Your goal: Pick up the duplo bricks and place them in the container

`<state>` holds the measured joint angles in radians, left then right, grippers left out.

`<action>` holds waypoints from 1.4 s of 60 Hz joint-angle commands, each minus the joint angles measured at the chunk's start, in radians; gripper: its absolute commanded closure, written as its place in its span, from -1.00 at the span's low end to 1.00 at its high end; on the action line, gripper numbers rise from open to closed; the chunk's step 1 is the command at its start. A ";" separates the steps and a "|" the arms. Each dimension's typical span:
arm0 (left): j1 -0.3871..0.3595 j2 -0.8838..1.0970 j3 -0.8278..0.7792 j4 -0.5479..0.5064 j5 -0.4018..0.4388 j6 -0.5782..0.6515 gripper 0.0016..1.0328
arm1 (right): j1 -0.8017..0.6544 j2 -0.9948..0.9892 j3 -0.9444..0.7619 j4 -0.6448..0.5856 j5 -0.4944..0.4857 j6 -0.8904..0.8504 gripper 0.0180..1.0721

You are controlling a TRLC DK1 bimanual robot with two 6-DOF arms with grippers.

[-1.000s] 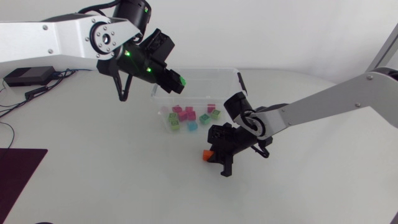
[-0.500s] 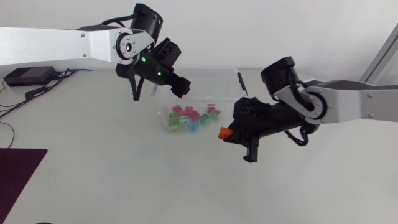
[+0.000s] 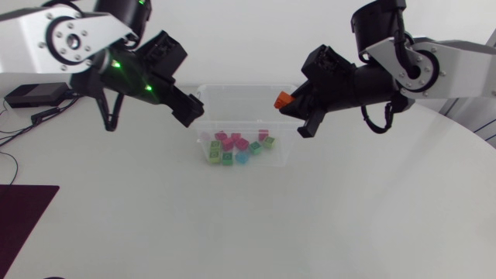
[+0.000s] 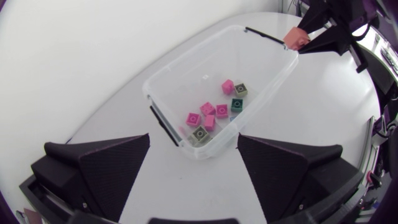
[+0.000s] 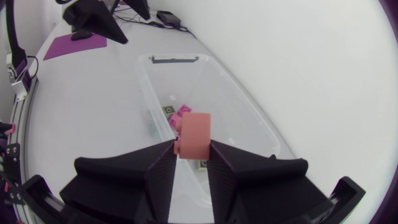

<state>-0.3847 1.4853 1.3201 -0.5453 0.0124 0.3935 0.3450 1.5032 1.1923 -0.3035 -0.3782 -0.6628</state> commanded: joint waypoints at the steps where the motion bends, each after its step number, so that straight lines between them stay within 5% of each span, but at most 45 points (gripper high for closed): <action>1: 0.029 -0.094 -0.047 -0.008 -0.008 0.005 -0.91 | 0.009 0.084 0.058 0.037 0.018 0.057 0.75; 18: 0.066 -0.287 -0.133 0.004 -0.009 -0.044 -0.91 | 0.069 0.287 0.196 0.144 0.110 0.124 0.65; 28: 0.107 -0.416 -0.220 0.041 -0.009 -0.039 -0.91 | 0.114 0.342 0.201 0.228 0.233 0.135 -0.63; 32: 0.132 -0.462 -0.259 0.048 -0.009 -0.028 -0.91 | 0.121 0.328 0.178 0.267 0.266 0.138 -0.91; 54: 0.247 -0.709 -0.479 0.145 -0.009 -0.053 -0.91 | 0.121 -0.078 -0.157 0.463 0.467 0.221 -0.91; 74: 0.353 -0.973 -0.634 0.171 -0.009 -0.090 -0.91 | 0.020 -0.508 -0.477 0.425 0.533 0.215 -0.91; 84: 0.402 -1.076 -0.713 0.185 -0.009 -0.090 -0.91 | -0.063 -0.758 -0.591 0.287 0.541 0.238 -0.91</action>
<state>-0.0071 0.4381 0.6510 -0.3801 0.0090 0.3325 0.3073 0.8322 0.6613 0.0113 0.1543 -0.4507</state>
